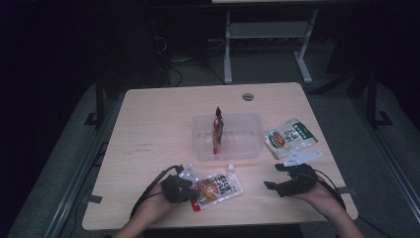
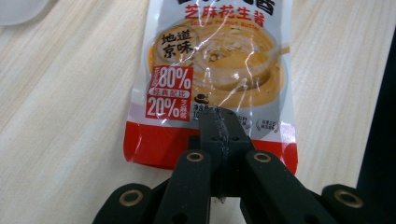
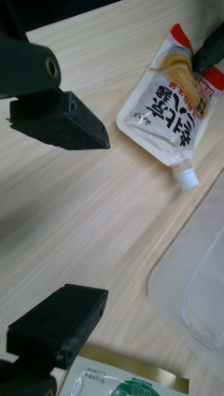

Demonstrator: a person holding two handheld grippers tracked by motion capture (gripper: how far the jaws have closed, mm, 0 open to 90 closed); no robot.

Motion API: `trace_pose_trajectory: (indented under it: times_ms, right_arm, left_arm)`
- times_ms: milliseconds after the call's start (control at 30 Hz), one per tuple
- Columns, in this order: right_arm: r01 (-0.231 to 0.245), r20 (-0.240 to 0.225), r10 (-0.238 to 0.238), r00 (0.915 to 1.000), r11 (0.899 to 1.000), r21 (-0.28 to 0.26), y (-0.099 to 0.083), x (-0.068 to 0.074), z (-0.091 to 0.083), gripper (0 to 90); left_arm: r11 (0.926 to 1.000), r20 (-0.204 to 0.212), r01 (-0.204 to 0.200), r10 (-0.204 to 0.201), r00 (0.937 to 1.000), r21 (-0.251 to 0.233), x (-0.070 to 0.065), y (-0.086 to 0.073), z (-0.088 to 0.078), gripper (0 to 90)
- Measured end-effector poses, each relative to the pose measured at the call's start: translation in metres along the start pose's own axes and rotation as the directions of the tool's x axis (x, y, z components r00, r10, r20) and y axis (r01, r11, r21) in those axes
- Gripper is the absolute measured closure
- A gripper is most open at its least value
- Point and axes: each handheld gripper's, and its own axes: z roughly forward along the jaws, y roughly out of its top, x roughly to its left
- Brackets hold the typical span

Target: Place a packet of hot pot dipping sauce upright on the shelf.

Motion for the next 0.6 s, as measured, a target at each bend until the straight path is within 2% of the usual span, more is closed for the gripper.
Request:
trace_pose_trajectory:
  times_ms: [133, 167, 200, 333, 367, 400, 600]
  right_arm:
    - [-0.023, -0.010, 0.023, 0.9997, 1.000, 0.008, 0.001, 0.000, 0.001, 22.5]
    - [-0.040, -0.022, 0.041, 0.9989, 0.999, 0.014, 0.001, 0.000, 0.002, 21.8]
    - [-0.040, -0.022, 0.041, 0.9989, 0.999, 0.014, 0.001, 0.000, 0.002, 21.8]
    - [-0.039, -0.049, 0.040, 0.9980, 0.999, 0.028, 0.003, 0.003, 0.006, 19.7]
    - [-0.041, -0.062, 0.043, 0.9971, 0.999, 0.035, 0.005, 0.006, 0.009, 18.8]
    - [-0.041, -0.062, 0.043, 0.9971, 0.999, 0.035, 0.005, 0.006, 0.009, 18.8]
    - [-0.041, -0.086, 0.045, 0.9953, 0.998, 0.045, 0.011, 0.012, 0.018, 18.2]
  left_arm:
    - [1.0000, 0.011, 0.000, 0.000, 0.9999, -0.001, 0.002, 0.002, 0.000, 90.0]
    - [0.9999, 0.008, -0.016, 0.016, 0.9998, 0.000, 0.002, 0.004, -0.002, 90.0]
    - [0.9999, 0.008, -0.016, 0.016, 0.9998, 0.000, 0.002, 0.004, -0.002, 90.0]
    - [0.9988, 0.005, -0.037, 0.037, 0.9993, -0.033, 0.000, 0.010, -0.003, 89.9]
    - [0.9966, 0.006, -0.051, 0.052, 0.9986, -0.064, -0.001, 0.013, -0.002, 89.9]
    - [0.9966, 0.006, -0.051, 0.052, 0.9986, -0.064, -0.001, 0.013, -0.002, 89.9]
    - [0.9867, -0.004, -0.108, 0.109, 0.9941, -0.121, -0.004, 0.031, 0.003, 89.9]
